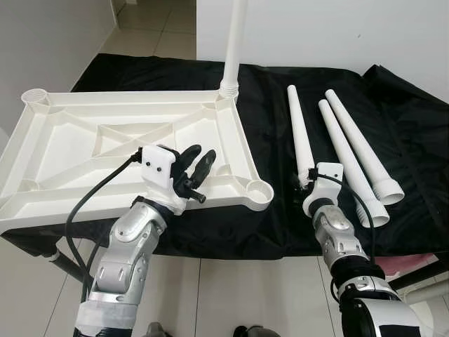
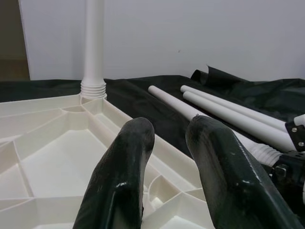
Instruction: Building children table
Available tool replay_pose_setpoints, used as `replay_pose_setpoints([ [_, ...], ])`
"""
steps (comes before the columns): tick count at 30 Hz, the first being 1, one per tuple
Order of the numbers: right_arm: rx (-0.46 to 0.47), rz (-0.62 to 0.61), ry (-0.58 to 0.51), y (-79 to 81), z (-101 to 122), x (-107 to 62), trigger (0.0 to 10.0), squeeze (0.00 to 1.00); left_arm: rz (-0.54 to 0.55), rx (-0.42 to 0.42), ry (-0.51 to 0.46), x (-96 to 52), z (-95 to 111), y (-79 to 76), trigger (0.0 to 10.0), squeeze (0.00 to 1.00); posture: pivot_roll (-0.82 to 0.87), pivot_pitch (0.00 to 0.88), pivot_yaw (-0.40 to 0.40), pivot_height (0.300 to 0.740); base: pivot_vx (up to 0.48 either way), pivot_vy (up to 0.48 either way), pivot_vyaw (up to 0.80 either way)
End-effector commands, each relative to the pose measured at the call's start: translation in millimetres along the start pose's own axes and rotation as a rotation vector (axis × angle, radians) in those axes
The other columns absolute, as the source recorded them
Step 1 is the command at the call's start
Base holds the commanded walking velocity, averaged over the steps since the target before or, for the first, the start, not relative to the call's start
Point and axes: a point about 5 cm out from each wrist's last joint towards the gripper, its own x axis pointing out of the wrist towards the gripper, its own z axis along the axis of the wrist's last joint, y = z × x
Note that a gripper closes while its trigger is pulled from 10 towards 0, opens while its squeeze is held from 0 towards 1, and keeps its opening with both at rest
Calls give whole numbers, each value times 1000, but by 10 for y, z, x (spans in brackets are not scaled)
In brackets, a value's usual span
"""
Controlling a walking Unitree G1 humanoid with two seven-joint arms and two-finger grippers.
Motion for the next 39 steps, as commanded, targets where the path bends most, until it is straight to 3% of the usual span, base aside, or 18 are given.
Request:
replay_pose_setpoints([
  [1,-12,-10,28,33,-132,-63,10000,0,18,22,25,21,-12,62,10000,0,35,97,-36,740,0,0,0],
  [6,-70,-29,-101,61,20,-70,10000,0,19,40,69,50,-23,197,10000,0,30,97,-32,740,0,0,0],
  [9,-131,-54,-249,116,215,-92,10000,0,65,91,107,119,7,398,10000,0,26,92,-30,740,0,0,0],
  [11,-138,-60,-263,128,246,-94,10000,0,82,108,111,144,23,437,10000,0,26,90,-31,740,0,0,0],
  [16,-129,-61,-309,151,329,-105,10000,0,89,156,111,199,49,479,10000,0,27,84,-34,740,0,0,0],
  [25,-183,-42,-465,247,575,-158,10000,0,50,103,105,323,71,498,10000,0,31,77,-36,740,0,0,0],
  [26,-171,-31,-505,271,653,-164,10000,0,27,73,93,364,99,497,10000,471,30,75,-38,740,0,0,0],
  [27,-171,-31,-505,271,653,-164,10000,0,27,73,93,364,99,497,10000,471,30,75,-38,740,0,0,0],
  [28,-155,-6,-536,318,720,-168,10000,0,-8,29,76,405,135,495,10000,1000,23,73,-37,740,0,0,0],
  [33,-146,39,-619,426,890,-205,10000,0,-57,-48,26,528,287,493,10000,1000,16,66,-39,740,0,0,0],
  [34,-142,43,-644,445,944,-223,10000,0,-74,-77,8,574,352,485,10000,737,16,62,-40,740,0,0,0],
  [35,-142,43,-644,445,944,-223,10000,0,-74,-77,8,574,352,485,10000,737,16,62,-40,740,0,0,0],
  [36,-141,44,-659,456,981,-233,10000,0,-94,-104,-4,604,395,476,10000,0,16,62,-40,740,0,0,0],
  [39,-141,49,-682,472,1033,-249,10000,0,-137,-142,-6,636,438,457,10000,0,15,59,-39,740,0,0,0],
])
